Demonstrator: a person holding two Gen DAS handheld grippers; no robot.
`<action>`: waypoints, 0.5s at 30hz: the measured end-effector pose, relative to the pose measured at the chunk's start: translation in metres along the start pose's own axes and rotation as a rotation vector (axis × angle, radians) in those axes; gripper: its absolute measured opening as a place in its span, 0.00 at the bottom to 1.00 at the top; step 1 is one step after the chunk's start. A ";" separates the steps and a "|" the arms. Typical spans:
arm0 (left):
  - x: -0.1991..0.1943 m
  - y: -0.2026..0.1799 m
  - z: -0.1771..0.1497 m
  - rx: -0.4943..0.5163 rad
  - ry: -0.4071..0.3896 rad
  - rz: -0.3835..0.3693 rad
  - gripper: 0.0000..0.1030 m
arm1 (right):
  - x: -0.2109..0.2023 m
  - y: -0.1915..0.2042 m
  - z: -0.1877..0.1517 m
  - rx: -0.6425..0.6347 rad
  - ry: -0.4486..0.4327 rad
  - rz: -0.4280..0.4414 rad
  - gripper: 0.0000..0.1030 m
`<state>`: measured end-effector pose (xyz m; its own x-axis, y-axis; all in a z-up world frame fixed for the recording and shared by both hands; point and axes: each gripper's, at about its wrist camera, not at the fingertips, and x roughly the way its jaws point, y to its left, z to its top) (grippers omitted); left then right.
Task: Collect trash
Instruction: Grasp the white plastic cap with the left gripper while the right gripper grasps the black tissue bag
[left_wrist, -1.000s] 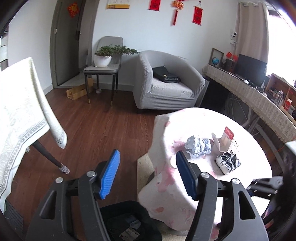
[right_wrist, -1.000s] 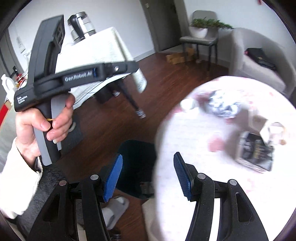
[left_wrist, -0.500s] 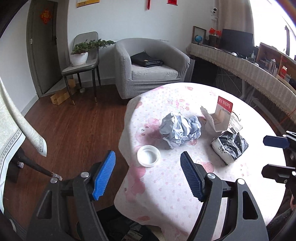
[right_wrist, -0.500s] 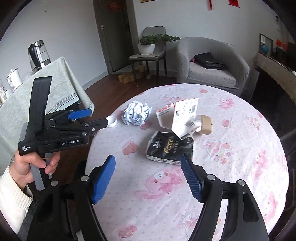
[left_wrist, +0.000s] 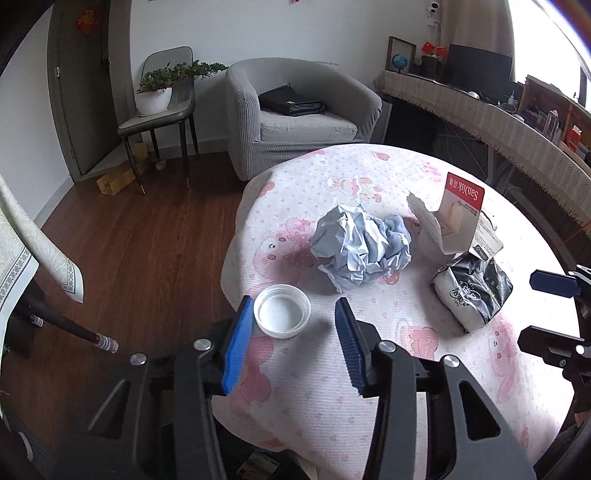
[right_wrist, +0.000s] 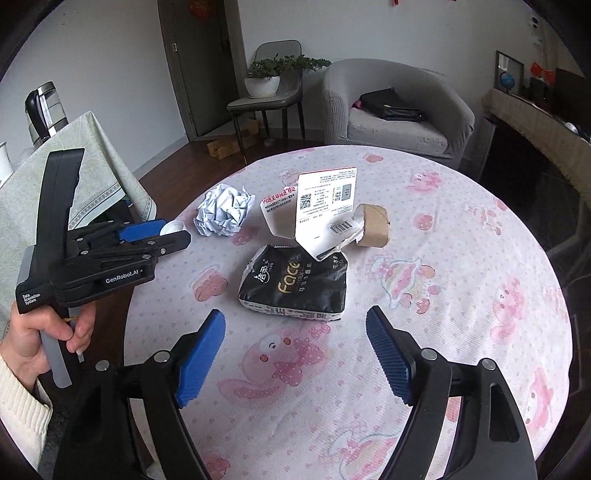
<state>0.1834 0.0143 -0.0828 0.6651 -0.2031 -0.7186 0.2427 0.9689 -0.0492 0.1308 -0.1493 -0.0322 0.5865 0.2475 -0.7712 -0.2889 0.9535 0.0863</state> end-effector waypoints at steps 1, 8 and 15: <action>0.000 0.000 0.000 0.001 -0.002 0.003 0.45 | 0.001 0.002 0.001 0.001 0.002 0.001 0.78; -0.001 0.001 -0.002 -0.004 -0.016 -0.004 0.32 | 0.015 0.010 0.004 0.005 0.038 -0.037 0.78; -0.007 -0.001 -0.001 -0.022 -0.025 -0.025 0.32 | 0.029 0.016 0.008 0.018 0.062 -0.068 0.78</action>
<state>0.1777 0.0153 -0.0788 0.6768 -0.2308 -0.6990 0.2439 0.9662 -0.0828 0.1494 -0.1253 -0.0480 0.5559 0.1713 -0.8134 -0.2361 0.9708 0.0431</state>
